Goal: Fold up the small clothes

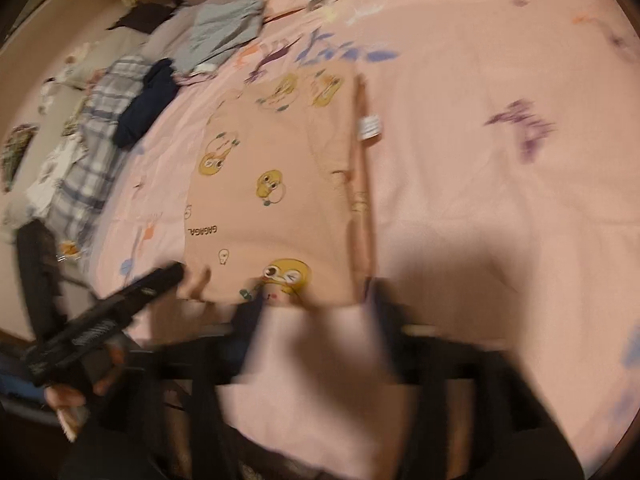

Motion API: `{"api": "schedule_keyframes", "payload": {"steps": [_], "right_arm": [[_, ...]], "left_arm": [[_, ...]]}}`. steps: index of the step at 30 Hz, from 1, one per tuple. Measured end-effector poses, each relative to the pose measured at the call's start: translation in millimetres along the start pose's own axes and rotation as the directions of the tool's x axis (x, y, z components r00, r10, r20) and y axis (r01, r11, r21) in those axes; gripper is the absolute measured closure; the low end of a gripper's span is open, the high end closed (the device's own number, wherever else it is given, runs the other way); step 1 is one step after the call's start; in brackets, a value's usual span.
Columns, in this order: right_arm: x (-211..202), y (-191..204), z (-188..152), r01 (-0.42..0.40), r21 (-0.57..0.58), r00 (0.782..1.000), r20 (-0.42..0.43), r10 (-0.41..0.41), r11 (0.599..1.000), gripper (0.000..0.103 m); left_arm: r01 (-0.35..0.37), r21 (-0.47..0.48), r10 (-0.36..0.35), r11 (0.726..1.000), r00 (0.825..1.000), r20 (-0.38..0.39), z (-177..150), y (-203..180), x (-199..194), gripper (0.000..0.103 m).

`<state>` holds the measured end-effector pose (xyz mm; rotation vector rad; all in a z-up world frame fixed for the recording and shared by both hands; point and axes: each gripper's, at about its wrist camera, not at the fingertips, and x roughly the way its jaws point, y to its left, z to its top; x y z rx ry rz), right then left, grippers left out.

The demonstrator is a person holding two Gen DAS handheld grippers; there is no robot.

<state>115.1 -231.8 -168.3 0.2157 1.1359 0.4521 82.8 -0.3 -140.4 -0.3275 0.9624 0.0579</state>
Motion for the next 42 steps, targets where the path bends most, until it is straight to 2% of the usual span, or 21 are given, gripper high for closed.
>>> {"api": "schedule_keyframes", "payload": {"steps": [2, 4, 5, 7, 10, 12, 14, 17, 23, 27, 33, 39, 42], "right_arm": [[-33, 11, 1, 0.020, -0.039, 0.995, 0.096, -0.017, 0.999, 0.026], [-55, 18, 3, 0.033, -0.057, 0.989, 0.147, -0.024, 0.998, 0.019], [-66, 21, 3, 0.040, -0.062, 0.984, 0.173, -0.029, 0.997, 0.017], [-85, 26, 5, 0.044, -0.067, 0.974, 0.225, -0.028, 0.997, 0.007], [-102, 33, 6, 0.058, -0.072, 0.964, 0.263, -0.037, 0.996, 0.006], [-106, 36, 6, 0.077, -0.072, 0.960, 0.273, -0.054, 0.994, 0.006], [-106, 33, 6, 0.085, -0.052, 0.959, 0.275, -0.068, 0.995, 0.006], [-109, 30, 4, 0.087, -0.018, 0.959, 0.273, -0.079, 0.996, 0.006], [-110, 37, 11, 0.127, -0.034, 0.958, 0.263, -0.113, 0.991, 0.006], [-112, 44, 13, 0.113, -0.063, 0.958, 0.273, -0.092, 0.992, 0.005], [-116, 46, 8, 0.114, -0.050, 0.950, 0.298, -0.094, 0.992, 0.003], [-117, 48, 2, 0.095, -0.071, 0.950, 0.303, -0.069, 0.993, 0.002], [-120, 49, -2, 0.048, -0.083, 0.950, 0.313, -0.019, 0.995, 0.002]], "left_arm": [[-0.024, 0.028, 0.021, 0.999, 0.995, 0.093, 3, -11, -31, 0.025], [-0.005, 0.040, -0.002, 0.999, 0.987, 0.161, 7, -17, -54, 0.017], [0.040, 0.038, -0.047, 0.998, 0.979, 0.197, 7, -20, -69, 0.010], [0.135, 0.005, -0.133, 0.991, 0.968, 0.212, 8, -18, -85, 0.001], [0.211, 0.012, -0.209, 0.977, 0.955, 0.213, 9, -21, -93, 0.001], [0.183, 0.019, -0.182, 0.983, 0.954, 0.239, 8, -24, -98, 0.001], [0.112, 0.048, -0.121, 0.993, 0.957, 0.263, 4, -31, -102, 0.001], [0.050, 0.077, -0.069, 0.996, 0.961, 0.269, 0, -37, -105, 0.001], [0.003, 0.115, -0.040, 0.993, 0.947, 0.320, -8, -40, -121, 0.001], [-0.024, 0.091, -0.007, 0.996, 0.943, 0.332, -8, -37, -121, 0.001], [-0.027, 0.068, 0.001, 0.997, 0.934, 0.358, -8, -33, -122, 0.001], [-0.032, 0.051, 0.012, 0.998, 0.936, 0.352, -8, -31, -124, 0.001], [-0.045, 0.048, 0.025, 0.998, 0.933, 0.359, -9, -31, -126, 0.001]]}}
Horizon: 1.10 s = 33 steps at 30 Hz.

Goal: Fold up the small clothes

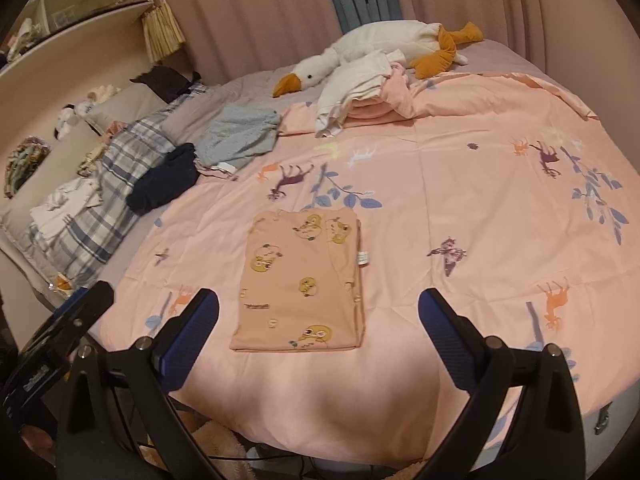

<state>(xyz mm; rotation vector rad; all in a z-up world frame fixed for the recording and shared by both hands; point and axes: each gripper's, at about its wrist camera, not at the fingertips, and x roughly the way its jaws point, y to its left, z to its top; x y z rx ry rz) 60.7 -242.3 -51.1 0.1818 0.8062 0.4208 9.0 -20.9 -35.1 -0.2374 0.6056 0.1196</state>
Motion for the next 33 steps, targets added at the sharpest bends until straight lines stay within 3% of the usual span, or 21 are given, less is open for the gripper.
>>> {"api": "schedule_keyframes", "payload": {"steps": [4, 18, 23, 33], "right_arm": [[0, 6, -3, -0.056, -0.012, 0.998, 0.000, 0.056, 0.998, 0.001], [3, 16, -8, 0.004, -0.024, 1.000, 0.021, -0.003, 1.000, 0.001], [1, 19, -8, 0.005, -0.026, 1.000, 0.029, -0.004, 1.000, 0.001], [1, 20, -10, 0.051, -0.045, 0.998, 0.028, -0.050, 0.998, 0.001]], "left_arm": [[-0.018, -0.006, 0.018, 1.000, 1.000, 0.002, 0, 2, -1, 0.001], [-0.072, -0.056, 0.072, 0.996, 0.997, -0.007, 1, 20, -2, 0.001], [-0.061, -0.074, 0.061, 0.995, 0.998, 0.001, 0, 23, -5, 0.001], [-0.079, -0.046, 0.079, 0.996, 0.997, -0.015, -3, 21, -3, 0.001]]}}
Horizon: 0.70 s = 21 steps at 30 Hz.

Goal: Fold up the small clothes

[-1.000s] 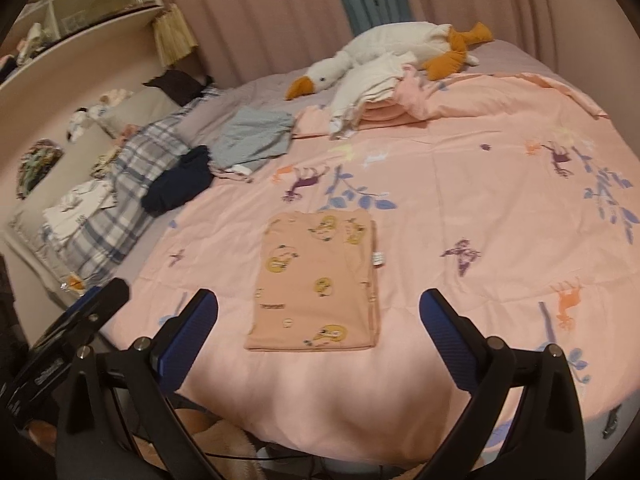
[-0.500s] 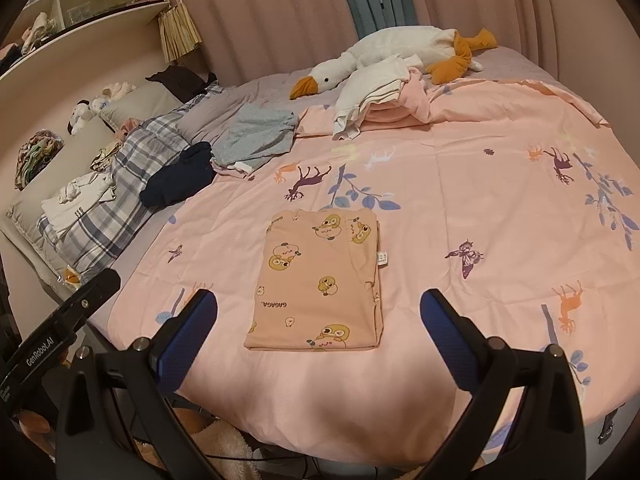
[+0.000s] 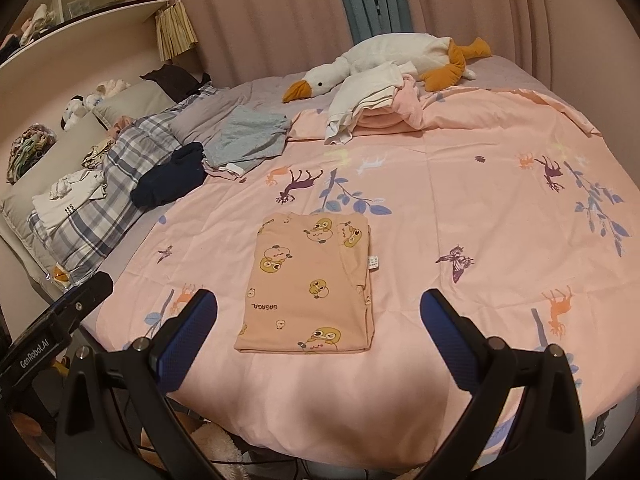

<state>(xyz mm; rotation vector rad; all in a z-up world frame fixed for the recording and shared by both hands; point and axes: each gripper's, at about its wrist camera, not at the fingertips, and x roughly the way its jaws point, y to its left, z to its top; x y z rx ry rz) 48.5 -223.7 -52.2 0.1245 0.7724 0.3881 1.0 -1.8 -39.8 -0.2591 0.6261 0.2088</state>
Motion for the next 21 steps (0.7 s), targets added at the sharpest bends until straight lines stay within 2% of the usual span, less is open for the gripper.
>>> {"api": "schedule_keyframes", "payload": {"steps": [21], "right_arm": [[-11, -5, 1, 0.074, 0.034, 0.995, 0.060, -0.076, 0.997, 0.001]], "left_arm": [[0.053, 0.049, -0.052, 0.997, 0.999, -0.016, -1, -12, 4, 0.001]]}}
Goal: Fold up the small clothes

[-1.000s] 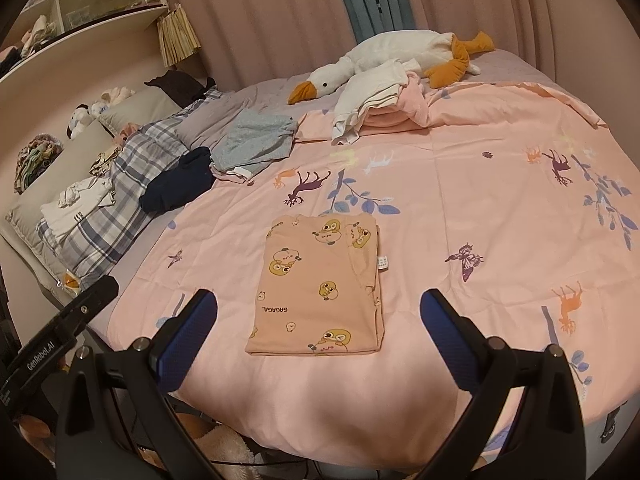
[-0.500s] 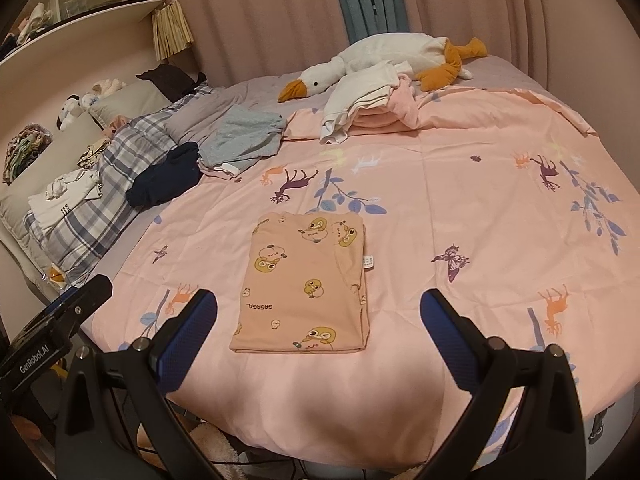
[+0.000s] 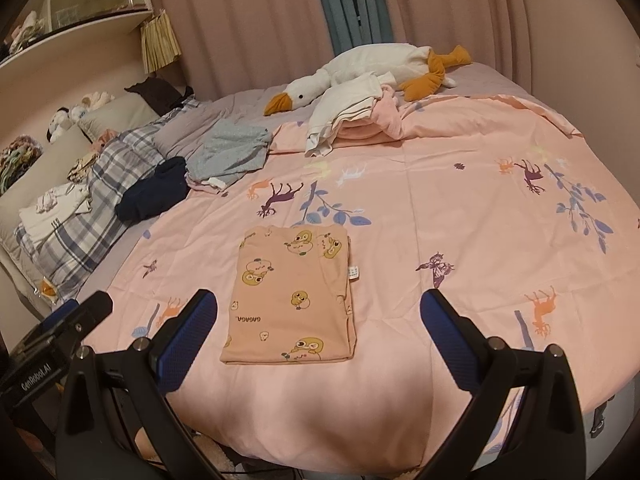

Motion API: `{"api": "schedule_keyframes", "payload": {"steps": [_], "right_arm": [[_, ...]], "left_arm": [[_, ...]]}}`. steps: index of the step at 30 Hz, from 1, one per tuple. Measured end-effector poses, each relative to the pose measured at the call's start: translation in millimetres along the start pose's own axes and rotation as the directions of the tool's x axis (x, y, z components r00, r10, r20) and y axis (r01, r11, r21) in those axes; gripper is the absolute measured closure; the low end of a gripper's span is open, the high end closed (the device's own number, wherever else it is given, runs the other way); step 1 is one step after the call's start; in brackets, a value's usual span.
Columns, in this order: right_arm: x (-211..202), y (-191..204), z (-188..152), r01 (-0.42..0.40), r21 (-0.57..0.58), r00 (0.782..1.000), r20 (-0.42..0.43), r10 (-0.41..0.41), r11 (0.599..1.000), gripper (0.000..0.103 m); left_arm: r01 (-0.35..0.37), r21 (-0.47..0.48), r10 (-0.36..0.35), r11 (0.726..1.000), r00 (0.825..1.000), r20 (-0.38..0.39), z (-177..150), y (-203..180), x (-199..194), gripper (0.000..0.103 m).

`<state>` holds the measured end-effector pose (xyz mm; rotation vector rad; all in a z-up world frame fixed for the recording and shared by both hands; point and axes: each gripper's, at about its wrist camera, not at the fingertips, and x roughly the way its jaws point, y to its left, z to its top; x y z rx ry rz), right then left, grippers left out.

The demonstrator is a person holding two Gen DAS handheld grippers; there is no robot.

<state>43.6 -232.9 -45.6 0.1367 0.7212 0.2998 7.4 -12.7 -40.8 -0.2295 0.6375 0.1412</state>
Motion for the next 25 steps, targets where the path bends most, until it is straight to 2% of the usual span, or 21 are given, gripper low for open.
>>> {"api": "schedule_keyframes", "payload": {"steps": [25], "right_arm": [[-0.9, -1.0, -2.0, 0.045, -0.006, 0.999, 0.006, -0.045, 0.999, 0.001]], "left_arm": [[-0.004, 0.030, 0.004, 1.000, 1.000, -0.004, -4.9, -6.9, 3.1, 0.001]]}}
